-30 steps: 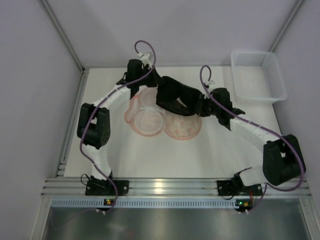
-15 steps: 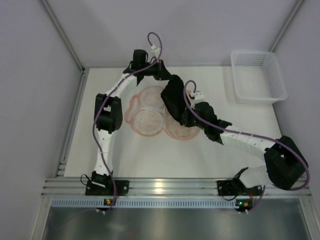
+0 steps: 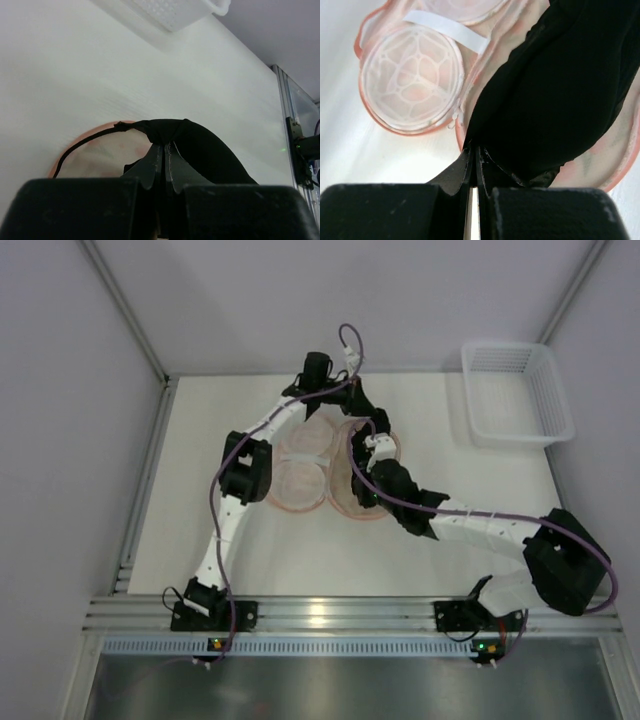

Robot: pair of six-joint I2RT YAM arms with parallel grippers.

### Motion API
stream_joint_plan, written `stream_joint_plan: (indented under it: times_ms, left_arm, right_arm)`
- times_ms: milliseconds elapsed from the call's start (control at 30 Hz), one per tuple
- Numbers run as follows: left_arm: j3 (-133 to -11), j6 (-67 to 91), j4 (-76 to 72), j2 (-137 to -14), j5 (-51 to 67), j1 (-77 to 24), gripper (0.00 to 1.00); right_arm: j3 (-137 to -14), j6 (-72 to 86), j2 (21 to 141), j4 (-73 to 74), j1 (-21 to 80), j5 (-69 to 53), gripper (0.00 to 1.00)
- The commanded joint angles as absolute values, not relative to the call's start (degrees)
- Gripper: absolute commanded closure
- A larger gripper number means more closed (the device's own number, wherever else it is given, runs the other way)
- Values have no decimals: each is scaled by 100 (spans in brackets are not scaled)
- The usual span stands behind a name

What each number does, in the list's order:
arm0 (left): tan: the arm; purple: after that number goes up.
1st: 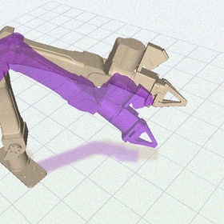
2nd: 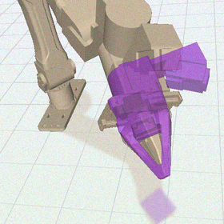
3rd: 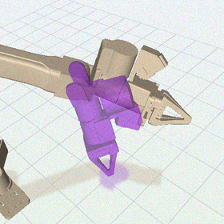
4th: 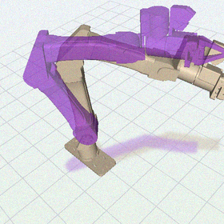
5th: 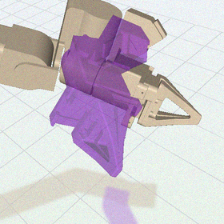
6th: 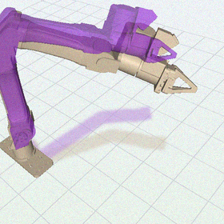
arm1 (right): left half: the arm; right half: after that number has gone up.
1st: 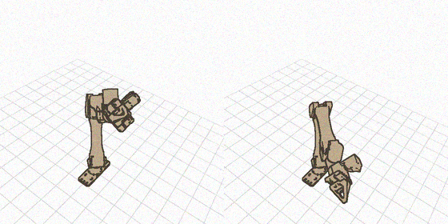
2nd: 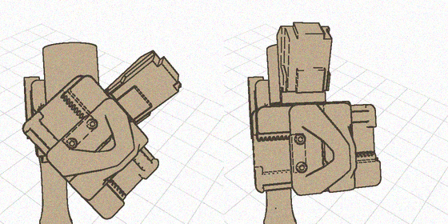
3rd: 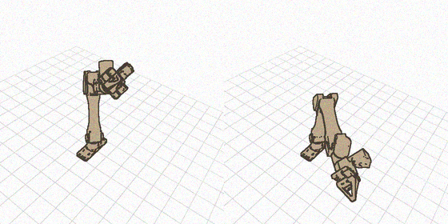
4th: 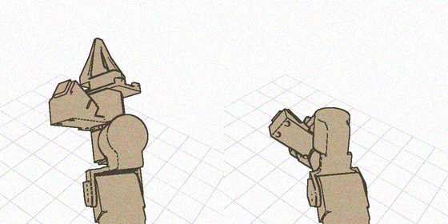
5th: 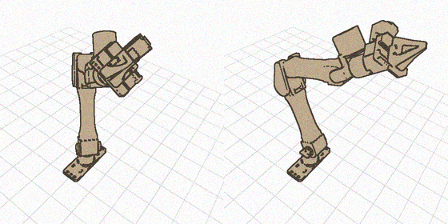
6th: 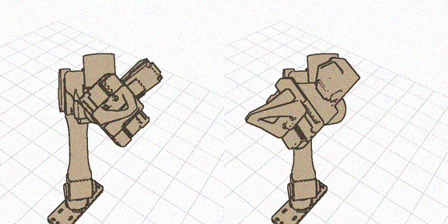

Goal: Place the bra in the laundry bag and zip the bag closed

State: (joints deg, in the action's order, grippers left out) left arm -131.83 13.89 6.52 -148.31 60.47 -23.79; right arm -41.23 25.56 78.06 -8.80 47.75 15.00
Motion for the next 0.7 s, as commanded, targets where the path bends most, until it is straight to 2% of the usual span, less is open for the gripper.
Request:
stream_joint_plan:
  times_ms: [0,67,100,133,167,200,233,267,300,367,433,467,500,667]
  left_arm:
    - [-13360,1002,413,-14897,6135,-2215,97]
    - [-13307,949,413,-14915,5969,-2119,92]
    - [-13307,949,422,-14915,5916,-2092,90]
    - [-13315,949,422,-14932,5906,-2057,89]
    - [-13324,914,422,-14933,5924,-2057,83]
    - [-13324,905,422,-14933,5872,-2048,78]
    - [-13350,923,413,-14941,5810,-2057,71]
    - [-13385,984,422,-14924,5740,-2065,57]
    - [-13412,1037,422,-14889,5652,-2065,49]
    - [-13386,1177,413,-14697,5486,-2048,33]
    - [-13220,1396,422,-14477,5047,-2004,30]
    - [-13114,1493,431,-14206,4914,-1987,20]
    - [-12983,1581,439,-14038,4826,-1899,2]
    - [-11692,2232,894,-12687,3079,-1565,3]
  right_arm:
    - [-4569,2487,8182,-670,4966,1652,98]
    - [-4850,2426,8393,-510,4966,1609,88]
    - [-4939,2365,8437,-405,4957,1417,71]
    - [-5035,2329,8490,-343,4948,1328,60]
    - [-5201,2286,8490,-317,4905,1188,49]
    - [-5281,2216,8473,-168,4878,952,26]
    - [-5500,2154,8447,-71,4861,871,14]
    - [-5650,2084,8438,34,4817,766,8]
    - [-5799,2040,8420,340,4799,695,1]
    - [-6169,1908,8289,755,4651,528,1]
    - [-6319,1898,8026,896,4466,125,1]
    - [-6337,1898,7937,923,4186,-242,0]
    - [-6346,1994,7789,958,4018,-385,1]
    - [-5925,2074,7830,625,2736,-905,1]
